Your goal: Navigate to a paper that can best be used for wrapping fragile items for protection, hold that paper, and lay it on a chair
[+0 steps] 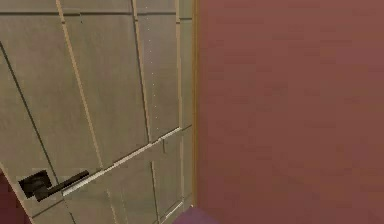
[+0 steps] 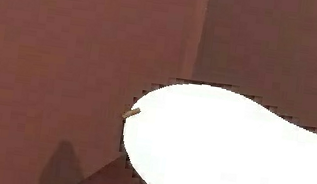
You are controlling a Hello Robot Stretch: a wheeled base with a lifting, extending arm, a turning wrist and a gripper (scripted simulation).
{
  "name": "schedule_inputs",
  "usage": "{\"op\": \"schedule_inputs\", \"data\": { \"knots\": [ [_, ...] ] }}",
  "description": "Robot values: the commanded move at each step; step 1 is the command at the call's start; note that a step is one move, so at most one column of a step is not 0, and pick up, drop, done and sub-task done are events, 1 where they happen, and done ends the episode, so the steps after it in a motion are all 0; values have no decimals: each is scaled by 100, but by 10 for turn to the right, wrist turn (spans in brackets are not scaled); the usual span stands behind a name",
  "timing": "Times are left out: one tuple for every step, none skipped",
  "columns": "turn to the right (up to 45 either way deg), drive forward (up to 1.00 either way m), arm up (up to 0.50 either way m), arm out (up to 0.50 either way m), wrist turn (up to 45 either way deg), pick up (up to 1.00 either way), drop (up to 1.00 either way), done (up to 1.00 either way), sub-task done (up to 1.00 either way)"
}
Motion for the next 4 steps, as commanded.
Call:
{"op": "schedule_inputs", "data": {
  "knots": [
    [-30,0,0,0,0,0,0,0,0],
    [450,0,0,0,0,0,0,0,0],
    [60,0,0,0,0,0,0,0,0],
    [0,70,0,0,0,0,0,0,0]
  ]
}}
